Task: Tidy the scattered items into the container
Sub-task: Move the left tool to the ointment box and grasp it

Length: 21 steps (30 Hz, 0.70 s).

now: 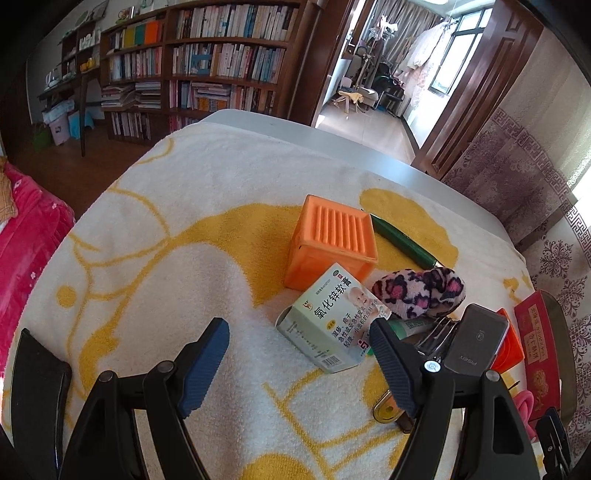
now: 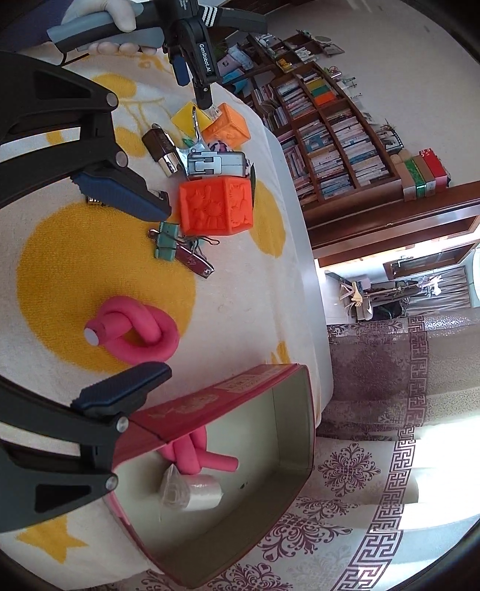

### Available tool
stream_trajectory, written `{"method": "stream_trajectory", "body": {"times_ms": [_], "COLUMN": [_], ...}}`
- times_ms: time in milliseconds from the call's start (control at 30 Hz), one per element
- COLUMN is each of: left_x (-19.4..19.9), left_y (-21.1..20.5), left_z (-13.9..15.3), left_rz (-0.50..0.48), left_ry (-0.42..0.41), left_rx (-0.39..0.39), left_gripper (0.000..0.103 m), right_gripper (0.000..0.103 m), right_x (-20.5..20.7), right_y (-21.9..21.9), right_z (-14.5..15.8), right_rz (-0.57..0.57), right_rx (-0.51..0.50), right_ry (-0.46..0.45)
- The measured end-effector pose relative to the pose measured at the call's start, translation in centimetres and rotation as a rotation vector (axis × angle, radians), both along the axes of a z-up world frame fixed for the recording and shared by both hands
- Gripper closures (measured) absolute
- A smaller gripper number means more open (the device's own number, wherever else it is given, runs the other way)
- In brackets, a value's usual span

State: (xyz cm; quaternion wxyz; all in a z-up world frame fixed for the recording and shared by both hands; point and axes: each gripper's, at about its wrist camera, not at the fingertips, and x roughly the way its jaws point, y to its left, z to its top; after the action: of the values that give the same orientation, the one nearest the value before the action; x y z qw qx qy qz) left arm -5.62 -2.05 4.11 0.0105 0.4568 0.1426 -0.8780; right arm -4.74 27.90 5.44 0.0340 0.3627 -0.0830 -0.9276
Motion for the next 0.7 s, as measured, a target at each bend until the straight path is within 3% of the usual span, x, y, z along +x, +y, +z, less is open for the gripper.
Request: {"method": "stream_trajectory", "body": {"times_ms": [133, 300, 467, 633, 667, 700], "left_x": [-0.6, -1.6, -2.4, -2.6, -2.6, -2.5], "left_y": [0.7, 2.1, 2.9, 1.4, 1.2, 1.0], "left_z": [0.1, -0.9, -1.5, -2.2, -2.3, -2.3], "left_rz": [-0.039, -0.133, -0.125, -0.099, -0.097, -0.096], "left_ry": [0.019, -0.011, -0.014, -0.030, -0.034, -0.037], "left_rx": [-0.043, -0.010, -0.113, -0.066, -0.052, -0.042], "left_gripper": [0.023, 0.019, 0.018, 0.018, 0.022, 0.035], "right_gripper": [0.022, 0.022, 0.022, 0.022, 0.022, 0.022], "right_x": [-0.1, -0.1, 0.0, 0.0, 0.0, 0.0], "right_y": [-0.1, 0.1, 0.0, 0.0, -0.1, -0.1], "right_z": [-0.4, -0.4, -0.5, -0.7, -0.8, -0.8], "right_rz": [0.016, 0.021, 0.033, 0.033, 0.033, 0.033], "right_rx": [-0.004, -0.006, -0.015, -0.018, -0.014, -0.009], "right_ry": [-0.008, 0.000, -0.002, -0.008, -0.009, -0.007]}}
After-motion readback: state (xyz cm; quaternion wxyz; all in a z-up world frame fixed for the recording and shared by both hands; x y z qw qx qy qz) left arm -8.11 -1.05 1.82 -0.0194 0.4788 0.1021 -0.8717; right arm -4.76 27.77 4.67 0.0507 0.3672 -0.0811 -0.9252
